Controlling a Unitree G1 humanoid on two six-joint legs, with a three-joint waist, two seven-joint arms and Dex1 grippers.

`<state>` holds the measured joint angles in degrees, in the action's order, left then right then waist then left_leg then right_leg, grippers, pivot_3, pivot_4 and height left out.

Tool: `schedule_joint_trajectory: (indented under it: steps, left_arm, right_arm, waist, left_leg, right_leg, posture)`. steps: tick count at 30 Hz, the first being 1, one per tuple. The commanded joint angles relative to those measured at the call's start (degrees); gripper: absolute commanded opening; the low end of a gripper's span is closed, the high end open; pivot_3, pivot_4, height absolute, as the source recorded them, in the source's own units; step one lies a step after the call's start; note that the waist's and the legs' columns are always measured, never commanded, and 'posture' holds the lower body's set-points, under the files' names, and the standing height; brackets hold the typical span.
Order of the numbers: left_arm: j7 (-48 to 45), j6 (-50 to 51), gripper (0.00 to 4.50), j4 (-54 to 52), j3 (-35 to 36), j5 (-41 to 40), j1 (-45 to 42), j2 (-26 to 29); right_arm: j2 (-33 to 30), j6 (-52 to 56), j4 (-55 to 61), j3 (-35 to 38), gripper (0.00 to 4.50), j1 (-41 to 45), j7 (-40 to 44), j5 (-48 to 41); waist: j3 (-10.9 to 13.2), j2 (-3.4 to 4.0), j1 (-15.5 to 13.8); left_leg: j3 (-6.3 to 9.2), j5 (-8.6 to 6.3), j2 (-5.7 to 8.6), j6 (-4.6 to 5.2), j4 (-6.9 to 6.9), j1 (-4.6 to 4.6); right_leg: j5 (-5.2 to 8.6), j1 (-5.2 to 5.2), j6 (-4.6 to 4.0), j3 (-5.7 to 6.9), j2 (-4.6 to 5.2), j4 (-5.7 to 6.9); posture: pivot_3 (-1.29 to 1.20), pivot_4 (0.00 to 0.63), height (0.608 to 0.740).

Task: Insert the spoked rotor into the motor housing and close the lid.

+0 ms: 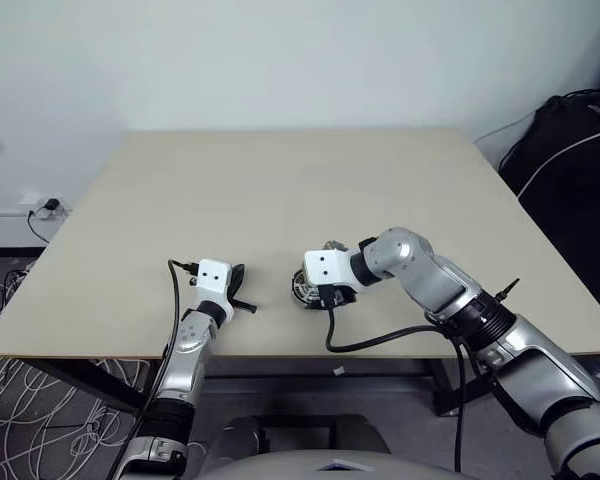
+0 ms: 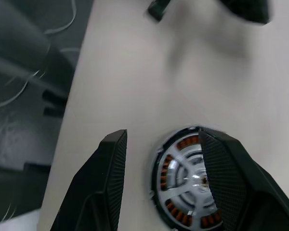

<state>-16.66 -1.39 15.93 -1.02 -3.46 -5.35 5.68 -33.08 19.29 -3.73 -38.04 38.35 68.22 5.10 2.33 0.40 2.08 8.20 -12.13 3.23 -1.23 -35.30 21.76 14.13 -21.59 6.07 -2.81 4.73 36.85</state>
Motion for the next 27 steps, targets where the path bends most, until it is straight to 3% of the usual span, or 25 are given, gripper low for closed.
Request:
schedule_joint_trajectory:
  steps: [1, 15, 26, 27]
  left_arm:
    - [0.01, -0.17, 0.0, -2.19, 0.25, -0.66, -0.56, 0.06]
    - [0.32, -0.31, 0.0, -2.26, 0.19, -0.55, -0.42, -0.13]
    - [0.25, -0.24, 0.0, -2.26, -0.01, -0.54, -0.47, -0.18]
    - [0.25, -0.24, 0.0, -2.25, -0.02, -0.55, -0.48, -0.18]
  right_arm:
    - [0.32, -0.92, 1.34, -0.34, 2.56, 0.01, 0.98, 1.93]
    - [3.16, -5.24, -11.29, -0.9, 2.56, 0.62, -0.43, 8.52]
    - [3.6, -6.26, -14.88, 0.51, 2.56, 1.15, -0.59, 10.25]
    - [3.64, -6.37, -15.05, 0.46, 2.38, 1.09, -0.64, 10.46]
  waist:
    - [0.0, -0.01, -0.39]
    - [0.0, -0.01, -1.38]
    - [0.01, -0.01, -1.4]
    - [0.01, -0.01, -1.4]
  left_leg:
    - [0.0, 0.0, 0.0, 0.0, -0.01, 0.0]
    - [-0.02, 0.0, 0.01, 0.0, -0.02, -0.01]
    - [-0.04, 0.0, 0.01, 0.0, -0.12, -0.07]
    - [-0.04, 0.0, 0.01, 0.0, -0.15, -0.07]
  right_leg:
    - [0.0, -0.02, 0.0, 0.0, 0.0, 0.0]
    - [-0.01, -0.02, -0.01, 0.0, 0.0, 0.01]
    - [-0.03, 0.06, 0.02, 0.0, -0.01, 0.03]
    - [-0.03, 0.08, 0.02, 0.0, -0.01, 0.04]
  posture:
    - [0.0, 0.0, 0.74]
    - [0.0, 0.0, 0.74]
    - [0.0, 0.0, 0.74]
    - [0.0, 0.0, 0.74]
